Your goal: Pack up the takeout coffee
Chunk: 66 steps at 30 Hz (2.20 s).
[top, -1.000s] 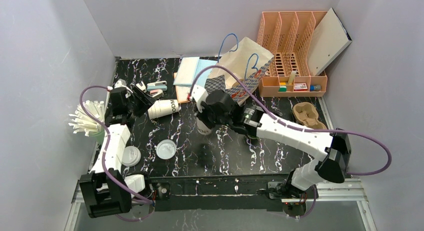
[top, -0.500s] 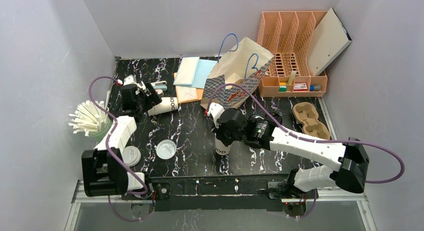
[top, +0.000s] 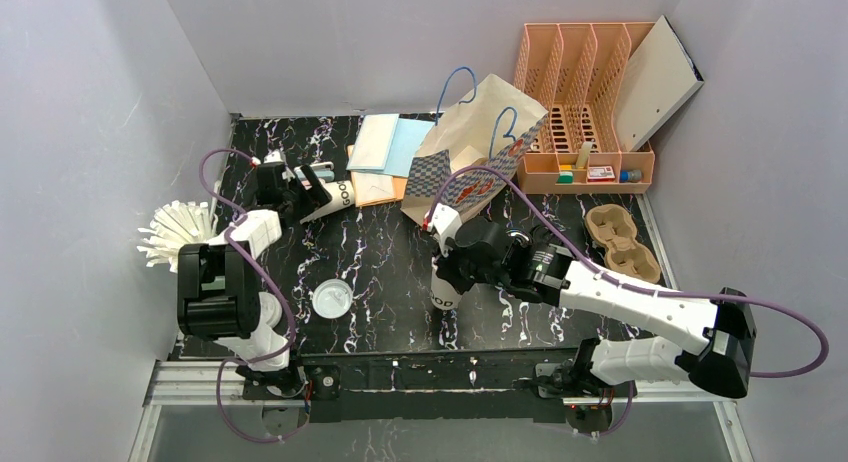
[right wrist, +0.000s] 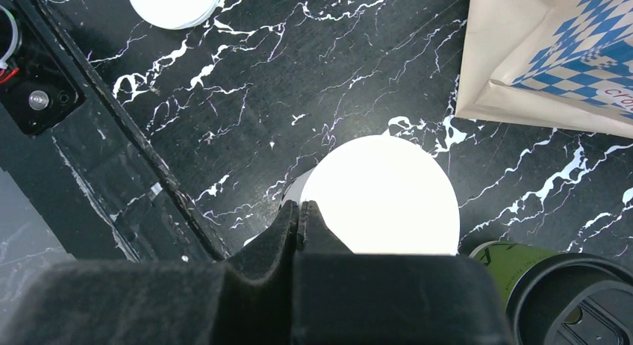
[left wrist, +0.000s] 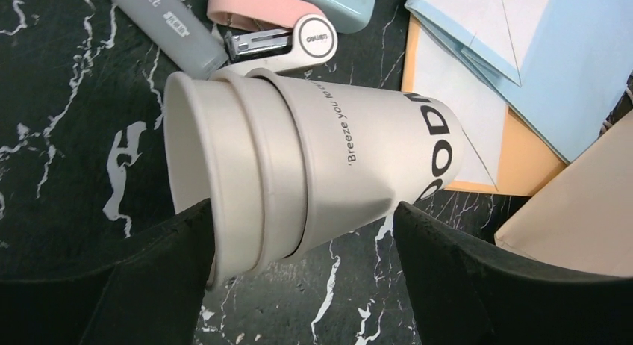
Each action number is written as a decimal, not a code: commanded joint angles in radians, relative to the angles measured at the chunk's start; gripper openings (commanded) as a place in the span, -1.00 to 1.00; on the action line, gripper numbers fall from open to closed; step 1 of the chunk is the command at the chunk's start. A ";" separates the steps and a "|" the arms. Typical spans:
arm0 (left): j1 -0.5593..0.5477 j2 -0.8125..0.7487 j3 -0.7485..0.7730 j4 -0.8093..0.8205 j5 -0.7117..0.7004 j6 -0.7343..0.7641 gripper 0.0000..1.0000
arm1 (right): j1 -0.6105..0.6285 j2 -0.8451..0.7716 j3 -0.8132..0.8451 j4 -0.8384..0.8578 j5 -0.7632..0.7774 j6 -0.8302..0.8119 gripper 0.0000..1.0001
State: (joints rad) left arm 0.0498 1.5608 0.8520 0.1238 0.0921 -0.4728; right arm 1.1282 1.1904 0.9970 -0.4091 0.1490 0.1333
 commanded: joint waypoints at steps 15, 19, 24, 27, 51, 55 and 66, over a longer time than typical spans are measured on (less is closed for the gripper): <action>0.001 0.100 -0.040 0.395 0.191 -0.186 -0.22 | 0.007 -0.029 0.016 0.009 -0.034 0.028 -0.97; 0.001 0.110 -0.013 0.403 0.215 -0.188 -0.56 | 0.008 -0.027 0.025 0.002 -0.039 0.030 -0.97; -0.014 0.062 0.181 -0.020 0.118 -0.078 -0.77 | 0.008 -0.017 0.035 -0.006 -0.045 0.034 -0.97; -0.031 0.045 0.329 -0.318 0.039 0.037 -0.78 | 0.008 -0.005 0.039 -0.002 -0.046 0.029 -0.97; -0.186 0.219 0.694 -0.994 -0.288 0.270 -0.92 | 0.009 0.095 0.073 0.059 0.045 -0.060 -0.97; -0.186 0.233 0.686 -0.988 -0.327 0.270 -0.87 | 0.013 0.113 0.091 0.087 0.068 -0.083 -0.97; -0.188 0.193 0.692 -0.970 -0.281 0.281 0.00 | 0.046 0.198 0.062 0.229 0.188 -0.114 -0.97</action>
State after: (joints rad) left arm -0.1387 1.8076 1.5322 -0.8333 -0.1993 -0.2031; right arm 1.1488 1.3579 1.0470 -0.2867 0.2657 0.0425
